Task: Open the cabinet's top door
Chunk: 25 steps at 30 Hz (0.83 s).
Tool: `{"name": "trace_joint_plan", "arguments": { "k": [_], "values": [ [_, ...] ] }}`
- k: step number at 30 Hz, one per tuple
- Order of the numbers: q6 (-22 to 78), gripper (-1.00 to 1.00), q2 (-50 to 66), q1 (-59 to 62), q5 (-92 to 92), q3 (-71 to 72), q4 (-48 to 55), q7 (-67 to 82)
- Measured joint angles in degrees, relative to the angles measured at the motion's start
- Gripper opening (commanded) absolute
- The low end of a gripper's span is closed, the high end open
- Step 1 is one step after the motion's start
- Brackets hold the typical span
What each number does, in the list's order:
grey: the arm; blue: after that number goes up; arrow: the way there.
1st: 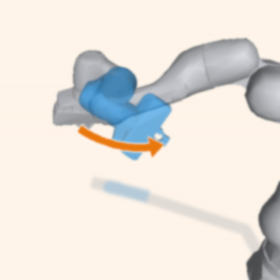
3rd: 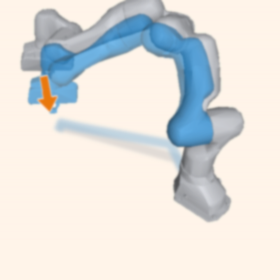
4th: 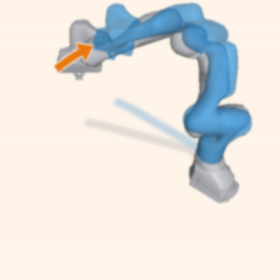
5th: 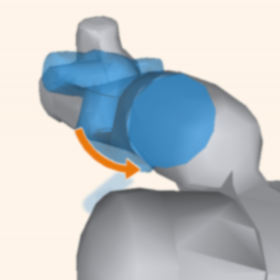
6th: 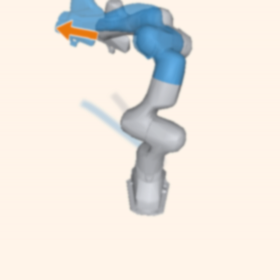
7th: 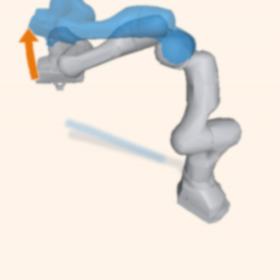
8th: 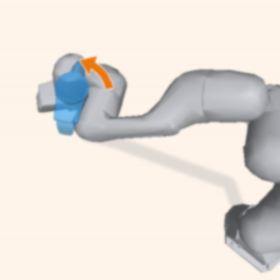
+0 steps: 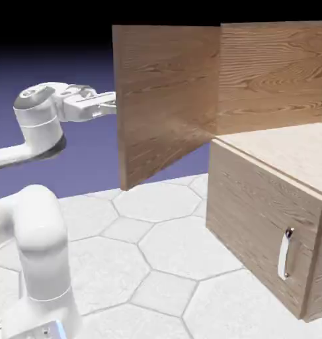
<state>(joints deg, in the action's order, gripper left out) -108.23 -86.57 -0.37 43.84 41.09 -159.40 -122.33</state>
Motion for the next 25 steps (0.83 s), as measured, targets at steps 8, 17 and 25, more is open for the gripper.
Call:
{"name": "trace_joint_plan", "arguments": {
  "k": [8,17,25],
  "values": [
    [17.82,-1.0,4.34,9.55,-10.78,14.27,15.98,0.42],
    [33.41,-1.0,6.46,23.78,-16.5,23.36,34.66,2.4],
    [45.49,-1.0,6.79,36.71,-18.65,28.24,51.26,5.32]
  ]
}}
